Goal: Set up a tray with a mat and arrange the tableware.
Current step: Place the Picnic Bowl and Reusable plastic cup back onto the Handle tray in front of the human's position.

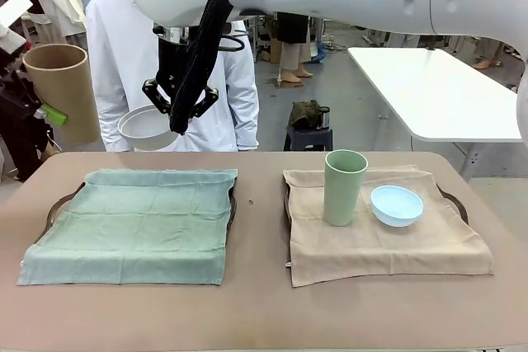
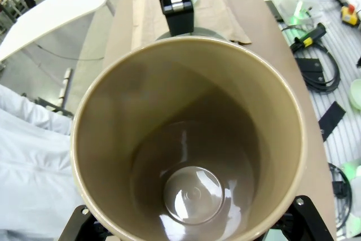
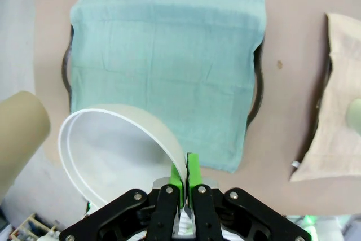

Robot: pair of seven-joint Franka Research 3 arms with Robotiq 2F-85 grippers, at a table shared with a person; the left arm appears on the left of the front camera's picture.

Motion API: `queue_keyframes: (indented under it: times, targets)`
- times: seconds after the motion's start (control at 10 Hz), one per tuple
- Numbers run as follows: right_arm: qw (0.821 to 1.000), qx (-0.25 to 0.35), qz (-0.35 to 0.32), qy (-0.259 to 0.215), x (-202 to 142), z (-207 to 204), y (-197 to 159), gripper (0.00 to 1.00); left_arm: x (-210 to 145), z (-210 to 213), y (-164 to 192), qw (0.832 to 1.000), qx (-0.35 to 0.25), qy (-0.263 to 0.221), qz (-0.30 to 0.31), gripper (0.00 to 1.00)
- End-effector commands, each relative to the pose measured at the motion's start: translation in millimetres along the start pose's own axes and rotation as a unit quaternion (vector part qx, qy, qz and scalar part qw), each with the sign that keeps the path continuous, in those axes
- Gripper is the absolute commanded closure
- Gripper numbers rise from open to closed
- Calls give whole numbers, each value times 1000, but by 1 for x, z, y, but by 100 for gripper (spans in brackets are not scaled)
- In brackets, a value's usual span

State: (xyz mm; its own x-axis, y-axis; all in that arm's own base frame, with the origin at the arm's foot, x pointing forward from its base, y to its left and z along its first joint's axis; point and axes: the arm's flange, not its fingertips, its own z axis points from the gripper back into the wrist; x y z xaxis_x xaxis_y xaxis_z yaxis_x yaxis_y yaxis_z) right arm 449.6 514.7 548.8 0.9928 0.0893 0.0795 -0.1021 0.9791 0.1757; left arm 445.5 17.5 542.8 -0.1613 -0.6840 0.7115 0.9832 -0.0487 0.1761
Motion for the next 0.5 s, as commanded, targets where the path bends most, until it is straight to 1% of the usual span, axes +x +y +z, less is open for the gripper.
queue_keyframes:
  times: [0.0, 0.2, 0.4]
  targets:
    - [999, 52, 1, 16, 8, -29, -21, 95, -34, -9, 12, 998, -39, -57, 11, 16]
    - [998, 62, -3, 13, 15, -63, -35, 95, -70, -30, 15, 995, -57, -78, 12, 16]
    - [997, 57, -13, 41, 16, -107, -48, 95, -102, -49, 16, 994, -70, -86, 25, 16]
